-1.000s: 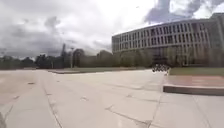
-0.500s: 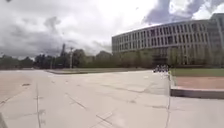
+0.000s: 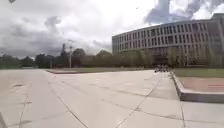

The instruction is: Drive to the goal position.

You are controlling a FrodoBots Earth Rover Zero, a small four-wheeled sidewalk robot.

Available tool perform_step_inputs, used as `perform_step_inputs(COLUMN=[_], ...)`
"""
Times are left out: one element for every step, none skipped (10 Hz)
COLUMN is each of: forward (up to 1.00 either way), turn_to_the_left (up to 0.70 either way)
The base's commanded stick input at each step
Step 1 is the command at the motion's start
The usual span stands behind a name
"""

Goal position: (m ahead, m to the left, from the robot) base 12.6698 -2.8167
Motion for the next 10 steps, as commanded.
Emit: perform_step_inputs(forward=[0.70,0.70,0.70,0.70,0.70,0.70,0.70,0.70,0.70,0.70], turn_to_the_left=[0.02,0.02,0.02,0.02,0.02,0.02,0.02,0.02,0.02,0.02])
